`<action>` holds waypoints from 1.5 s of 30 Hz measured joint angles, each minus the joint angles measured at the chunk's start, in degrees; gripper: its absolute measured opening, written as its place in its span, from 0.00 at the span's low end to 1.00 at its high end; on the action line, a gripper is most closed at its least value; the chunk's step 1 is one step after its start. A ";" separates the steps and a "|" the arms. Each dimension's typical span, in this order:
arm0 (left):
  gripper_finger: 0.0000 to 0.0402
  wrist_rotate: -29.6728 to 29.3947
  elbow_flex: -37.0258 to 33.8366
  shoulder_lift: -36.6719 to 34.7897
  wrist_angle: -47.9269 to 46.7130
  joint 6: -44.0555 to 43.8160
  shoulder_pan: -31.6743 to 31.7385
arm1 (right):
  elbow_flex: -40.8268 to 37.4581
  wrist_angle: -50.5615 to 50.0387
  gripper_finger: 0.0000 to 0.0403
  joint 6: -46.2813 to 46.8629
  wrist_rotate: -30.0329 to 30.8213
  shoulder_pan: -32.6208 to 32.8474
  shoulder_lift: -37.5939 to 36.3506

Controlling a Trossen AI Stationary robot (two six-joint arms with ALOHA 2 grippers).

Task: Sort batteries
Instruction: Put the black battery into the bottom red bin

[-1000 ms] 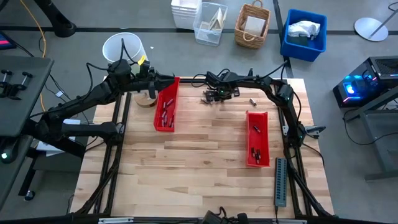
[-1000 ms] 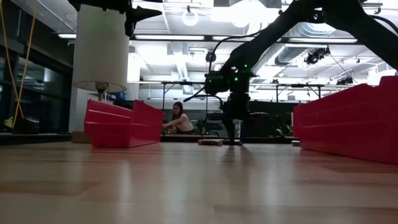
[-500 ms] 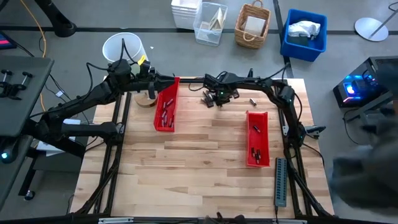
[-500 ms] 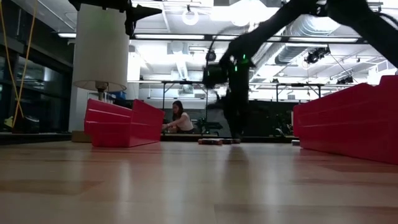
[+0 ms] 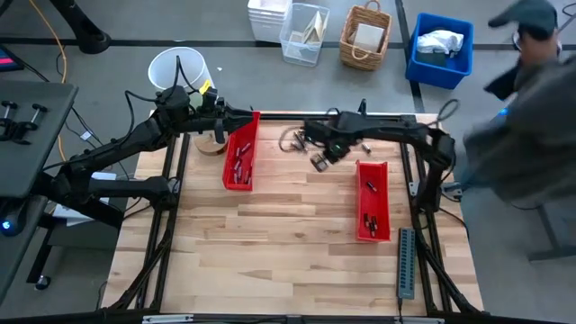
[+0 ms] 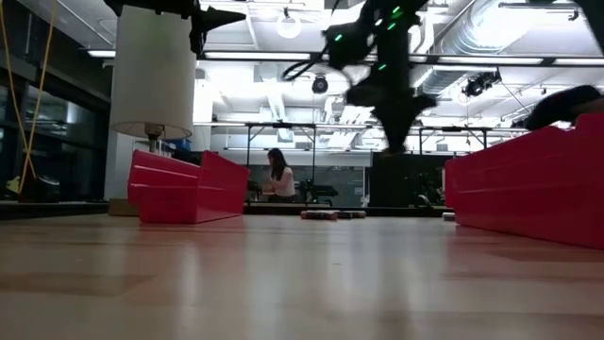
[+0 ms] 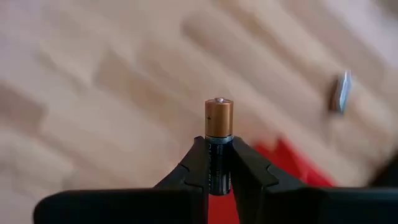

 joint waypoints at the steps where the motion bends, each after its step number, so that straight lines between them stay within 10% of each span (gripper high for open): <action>1: 0.34 -0.02 0.00 0.02 0.02 0.40 0.00 | -2.07 -0.91 0.08 1.44 0.04 1.30 -1.97; 16: 0.34 -0.01 0.00 0.02 0.13 1.81 0.00 | -34.02 4.10 0.08 39.38 -10.38 14.19 -27.38; 21: 0.34 -0.02 0.00 0.00 0.33 1.81 0.00 | -33.73 5.20 0.29 37.71 -10.02 14.86 -26.95; 32: 0.34 -1.23 0.00 0.00 0.31 1.73 0.00 | -18.91 17.38 0.56 11.94 -2.01 2.36 -25.05; 45: 0.34 -1.98 0.00 0.02 0.28 0.20 0.00 | 7.08 24.09 0.54 -52.07 -12.64 -19.76 11.13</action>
